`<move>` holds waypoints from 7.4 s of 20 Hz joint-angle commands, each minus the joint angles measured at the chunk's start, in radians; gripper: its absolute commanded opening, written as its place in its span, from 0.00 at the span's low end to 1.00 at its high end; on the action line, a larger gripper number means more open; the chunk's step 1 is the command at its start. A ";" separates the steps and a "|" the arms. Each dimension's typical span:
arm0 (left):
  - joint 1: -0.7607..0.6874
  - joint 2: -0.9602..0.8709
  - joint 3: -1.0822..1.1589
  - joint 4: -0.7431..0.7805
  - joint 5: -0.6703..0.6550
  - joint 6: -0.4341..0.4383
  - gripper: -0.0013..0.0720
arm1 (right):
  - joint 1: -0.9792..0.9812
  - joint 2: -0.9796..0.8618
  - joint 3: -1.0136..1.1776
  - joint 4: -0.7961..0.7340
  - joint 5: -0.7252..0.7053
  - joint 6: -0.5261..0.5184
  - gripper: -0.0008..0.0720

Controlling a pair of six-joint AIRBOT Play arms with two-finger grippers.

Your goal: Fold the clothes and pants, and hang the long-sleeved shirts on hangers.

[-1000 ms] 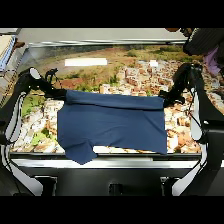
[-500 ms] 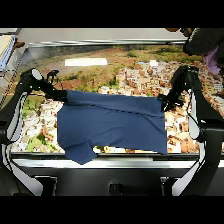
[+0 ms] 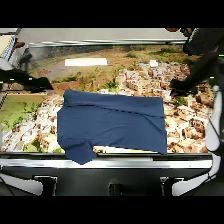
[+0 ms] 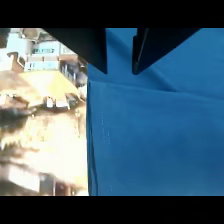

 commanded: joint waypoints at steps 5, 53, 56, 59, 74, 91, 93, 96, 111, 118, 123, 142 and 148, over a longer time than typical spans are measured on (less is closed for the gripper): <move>0.263 0.485 -0.748 -0.147 0.069 0.056 0.78 | -0.213 0.305 -0.546 0.284 0.105 -0.178 0.38; -0.049 0.745 -1.471 -0.351 0.369 0.100 0.39 | -0.211 0.539 -0.818 0.302 0.156 -0.189 0.38; -0.049 0.745 -1.471 -0.347 0.344 0.107 0.19 | -0.211 0.539 -0.818 0.248 0.180 -0.177 0.34; -0.049 0.745 -1.471 -0.336 0.333 0.116 0.04 | -0.211 0.537 -0.818 0.169 0.197 -0.125 0.34; -0.049 0.745 -1.471 -0.326 0.334 0.116 0.04 | -0.303 0.530 -1.252 0.139 0.277 -0.148 0.53; -0.049 0.745 -1.470 -0.326 0.338 0.108 0.04 | -0.172 0.536 -1.334 0.172 0.402 -0.143 0.05; -0.049 0.747 -1.461 -0.325 0.334 0.108 0.04 | -0.172 0.566 -1.328 0.184 0.409 -0.126 0.05; -0.049 0.757 -1.409 -0.323 0.311 0.079 0.04 | -0.172 0.661 -1.310 0.175 0.342 -0.081 0.05; -0.124 0.299 -0.646 -0.317 0.286 0.037 0.04 | 0.010 0.399 -0.762 0.164 0.481 -0.037 0.05; -0.145 -0.018 -0.293 -0.317 0.205 -0.024 0.04 | 0.010 0.189 -0.530 0.164 0.512 -0.045 0.05; -0.167 -0.150 -0.102 -0.280 0.197 -0.080 0.04 | 0.011 0.105 -0.461 0.167 0.527 -0.041 0.05; -0.201 -0.397 0.264 -0.246 0.130 -0.086 0.63 | -0.045 0.089 -0.440 0.138 0.426 0.019 0.58; -0.189 -0.233 0.283 -0.119 0.064 -0.087 0.68 | -0.205 0.062 -0.439 0.282 0.262 -0.042 0.90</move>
